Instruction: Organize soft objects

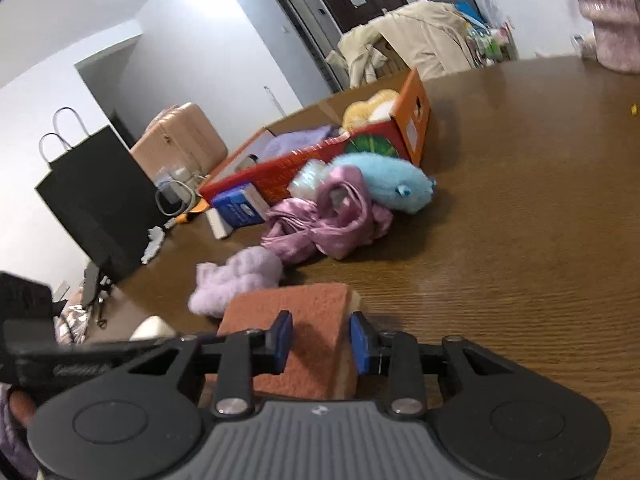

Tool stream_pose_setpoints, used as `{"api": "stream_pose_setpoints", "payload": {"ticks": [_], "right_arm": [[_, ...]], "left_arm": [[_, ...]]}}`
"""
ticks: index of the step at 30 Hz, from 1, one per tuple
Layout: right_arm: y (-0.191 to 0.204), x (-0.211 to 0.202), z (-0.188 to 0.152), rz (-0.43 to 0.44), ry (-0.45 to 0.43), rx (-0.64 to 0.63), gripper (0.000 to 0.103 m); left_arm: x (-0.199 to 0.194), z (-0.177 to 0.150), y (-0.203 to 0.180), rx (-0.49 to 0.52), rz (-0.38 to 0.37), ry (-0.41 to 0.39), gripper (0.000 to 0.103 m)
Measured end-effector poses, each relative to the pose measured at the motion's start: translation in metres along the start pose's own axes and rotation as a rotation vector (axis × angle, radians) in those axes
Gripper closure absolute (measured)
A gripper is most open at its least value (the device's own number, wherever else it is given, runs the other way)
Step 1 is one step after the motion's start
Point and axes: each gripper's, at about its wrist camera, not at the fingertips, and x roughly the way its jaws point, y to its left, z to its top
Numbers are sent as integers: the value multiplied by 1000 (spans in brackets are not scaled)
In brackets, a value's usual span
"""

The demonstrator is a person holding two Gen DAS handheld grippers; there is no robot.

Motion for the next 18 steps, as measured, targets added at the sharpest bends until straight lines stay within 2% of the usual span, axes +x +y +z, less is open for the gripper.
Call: {"api": "stream_pose_setpoints", "payload": {"ticks": [4,6,9,11,13,18], "right_arm": [[16,-30,29,36,-137,-21,74],[29,-31,51,47,-211,-53,74],[47,-9,93,61,-303,-68,74],[56,14,122,66,-320,-72,74],[63,45,152,88,-323,-62,74],[67,135,199,91,-207,-29,74]], "left_arm": [[-24,36,-12,89,-77,-113,72],[-31,63,-12,122,-68,-160,72],[-36,110,-2,135,-48,-208,72],[-35,145,13,134,-15,-236,72],[-27,178,33,87,15,-233,72],[6,229,90,-14,129,-194,72]]}}
